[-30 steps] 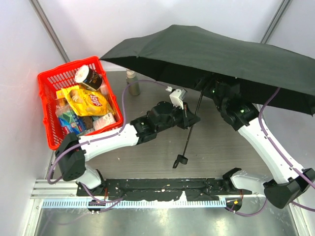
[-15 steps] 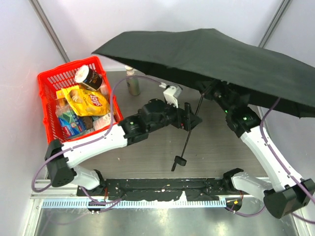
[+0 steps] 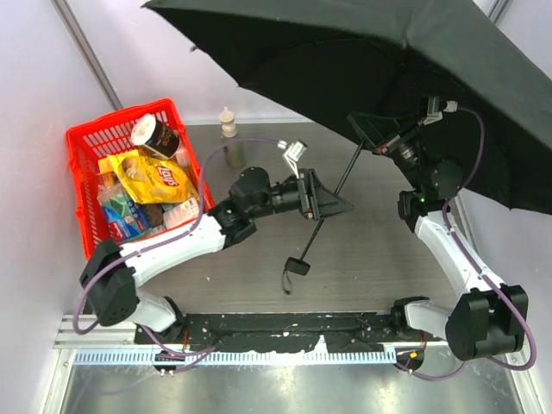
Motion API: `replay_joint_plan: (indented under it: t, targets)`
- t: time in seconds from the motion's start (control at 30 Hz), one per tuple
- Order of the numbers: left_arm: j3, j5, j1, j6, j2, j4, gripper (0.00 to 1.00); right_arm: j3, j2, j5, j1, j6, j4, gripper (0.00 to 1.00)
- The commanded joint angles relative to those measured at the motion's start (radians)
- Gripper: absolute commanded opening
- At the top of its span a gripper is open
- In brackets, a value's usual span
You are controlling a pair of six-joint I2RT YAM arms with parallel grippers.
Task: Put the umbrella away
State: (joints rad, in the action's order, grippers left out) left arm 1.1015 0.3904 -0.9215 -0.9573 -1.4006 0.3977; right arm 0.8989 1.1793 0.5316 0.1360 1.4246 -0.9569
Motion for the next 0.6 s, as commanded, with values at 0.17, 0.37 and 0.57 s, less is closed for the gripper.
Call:
replay_joint_plan:
  t: [0.17,0.37,0.57]
  targets:
    - [0.054,0.055,-0.026,-0.019,-0.048,0.106,0.03,-0.02,-0.067,0.116,0.004,0.108,-0.266,0.01]
    - [0.08,-0.497,-0.161,0.29,0.08,-0.2,0.0,0.111,-0.185,0.001,0.019,-0.408,0.622,0.51]
    - [0.145,-0.734,-0.259,0.391,0.06,-0.315,0.0,0.205,-0.216,-0.284,0.033,-0.575,0.992,0.77]
